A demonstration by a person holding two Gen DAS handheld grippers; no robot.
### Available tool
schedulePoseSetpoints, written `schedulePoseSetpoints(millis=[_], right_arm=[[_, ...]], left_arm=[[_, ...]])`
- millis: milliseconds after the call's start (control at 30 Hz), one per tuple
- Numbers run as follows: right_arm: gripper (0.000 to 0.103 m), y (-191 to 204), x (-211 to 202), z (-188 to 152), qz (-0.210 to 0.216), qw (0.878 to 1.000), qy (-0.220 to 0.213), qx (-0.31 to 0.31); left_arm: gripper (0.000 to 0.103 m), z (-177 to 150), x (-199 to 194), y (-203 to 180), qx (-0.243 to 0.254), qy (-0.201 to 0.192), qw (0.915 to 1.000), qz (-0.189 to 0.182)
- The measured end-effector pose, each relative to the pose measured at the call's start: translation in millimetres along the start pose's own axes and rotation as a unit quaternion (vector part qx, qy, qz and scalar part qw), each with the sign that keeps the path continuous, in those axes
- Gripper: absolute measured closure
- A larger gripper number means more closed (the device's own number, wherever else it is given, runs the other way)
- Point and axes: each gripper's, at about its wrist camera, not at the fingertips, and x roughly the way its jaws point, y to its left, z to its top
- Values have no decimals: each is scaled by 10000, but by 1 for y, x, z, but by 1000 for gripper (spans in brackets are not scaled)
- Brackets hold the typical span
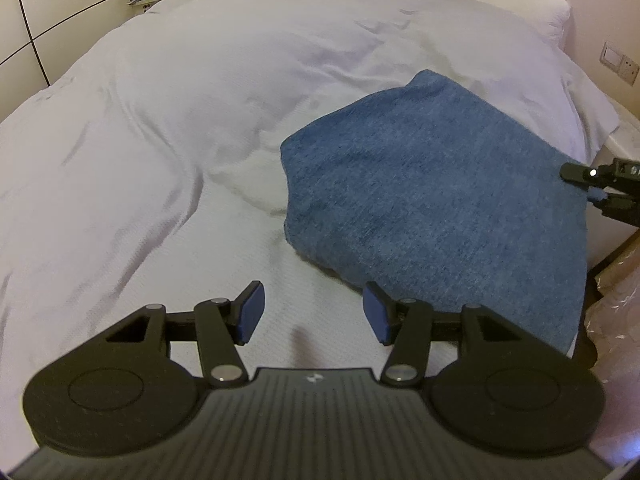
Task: Fold clothes
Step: 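Fold the held jeans edge over the bundle with the right gripper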
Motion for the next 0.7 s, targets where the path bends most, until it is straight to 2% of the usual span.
schedulePoseSetpoints(millis=[100,433,533,700], right_arm=[[74,2,-9,-5,-34,9998,-28,-195],[75,7,-1,0,-103,9993,-13,-362],[85,11,-2,1,-75,9987,-44,-497],[89,27,-15,2,-62,9943,-343,-1004]], left_arm=[[53,-1,-2,-1,18,-13,10000,-1],[53,-3,-8,1,5,-41,10000,14],[53,-3,-8,1,2,-52,10000,19],[53,-7,-12,6,-32,-104,9999,10]])
